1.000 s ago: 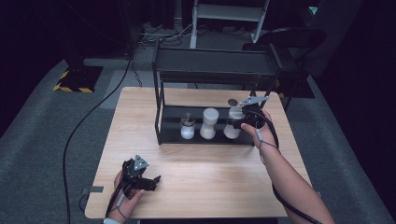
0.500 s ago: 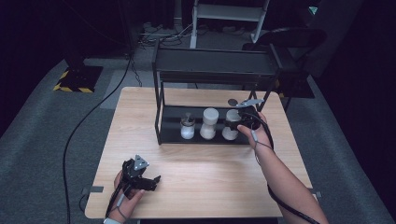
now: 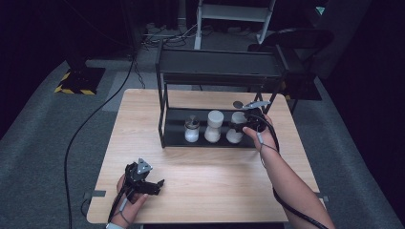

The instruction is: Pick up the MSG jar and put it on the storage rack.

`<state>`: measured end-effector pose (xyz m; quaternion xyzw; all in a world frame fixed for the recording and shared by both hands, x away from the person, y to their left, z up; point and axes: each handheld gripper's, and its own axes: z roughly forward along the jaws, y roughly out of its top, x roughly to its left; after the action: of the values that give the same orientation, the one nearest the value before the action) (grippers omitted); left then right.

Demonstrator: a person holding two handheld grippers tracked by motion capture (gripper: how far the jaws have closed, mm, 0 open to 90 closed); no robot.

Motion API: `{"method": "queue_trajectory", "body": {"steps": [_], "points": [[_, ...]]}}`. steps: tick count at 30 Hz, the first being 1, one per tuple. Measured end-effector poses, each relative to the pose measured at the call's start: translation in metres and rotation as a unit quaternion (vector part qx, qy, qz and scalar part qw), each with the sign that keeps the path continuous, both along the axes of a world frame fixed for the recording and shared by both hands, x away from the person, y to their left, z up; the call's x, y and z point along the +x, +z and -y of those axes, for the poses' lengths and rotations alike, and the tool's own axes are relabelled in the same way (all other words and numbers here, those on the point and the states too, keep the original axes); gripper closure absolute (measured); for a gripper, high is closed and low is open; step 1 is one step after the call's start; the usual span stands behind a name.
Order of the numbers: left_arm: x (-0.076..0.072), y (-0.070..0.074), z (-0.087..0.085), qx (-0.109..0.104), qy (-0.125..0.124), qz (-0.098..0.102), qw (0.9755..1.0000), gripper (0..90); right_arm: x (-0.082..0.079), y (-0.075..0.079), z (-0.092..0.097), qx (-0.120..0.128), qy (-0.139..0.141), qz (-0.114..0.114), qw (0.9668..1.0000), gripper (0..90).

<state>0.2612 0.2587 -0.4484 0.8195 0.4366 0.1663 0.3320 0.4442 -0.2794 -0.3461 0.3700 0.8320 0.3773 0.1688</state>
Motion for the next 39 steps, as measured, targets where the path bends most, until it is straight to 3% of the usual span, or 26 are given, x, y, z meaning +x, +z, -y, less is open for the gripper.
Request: {"method": "queue_trajectory", "body": {"steps": [3,9,14,28,39], "points": [[0.000,0.000,0.000,0.000,0.000,0.000,1.0000,0.6,-0.001,0.004,0.003,0.005,0.003,0.005,1.0000,27.9],[0.000,0.000,0.001,0.000,0.002,-0.001,1.0000,0.6,-0.007,0.018,0.001,-0.005,0.008,0.014,0.9999,14.8],[0.000,0.000,0.001,0.000,0.003,-0.001,1.0000,0.6,-0.020,0.028,0.003,-0.008,0.011,0.028,0.9995,10.0],[0.001,0.000,0.003,-0.001,0.009,0.000,1.0000,0.5,-0.061,0.049,0.024,0.008,0.024,0.037,0.9990,5.6],[0.001,0.000,0.004,-0.001,0.011,0.000,0.9999,0.6,-0.091,0.045,0.049,0.019,0.025,0.045,0.9985,4.4]]}}
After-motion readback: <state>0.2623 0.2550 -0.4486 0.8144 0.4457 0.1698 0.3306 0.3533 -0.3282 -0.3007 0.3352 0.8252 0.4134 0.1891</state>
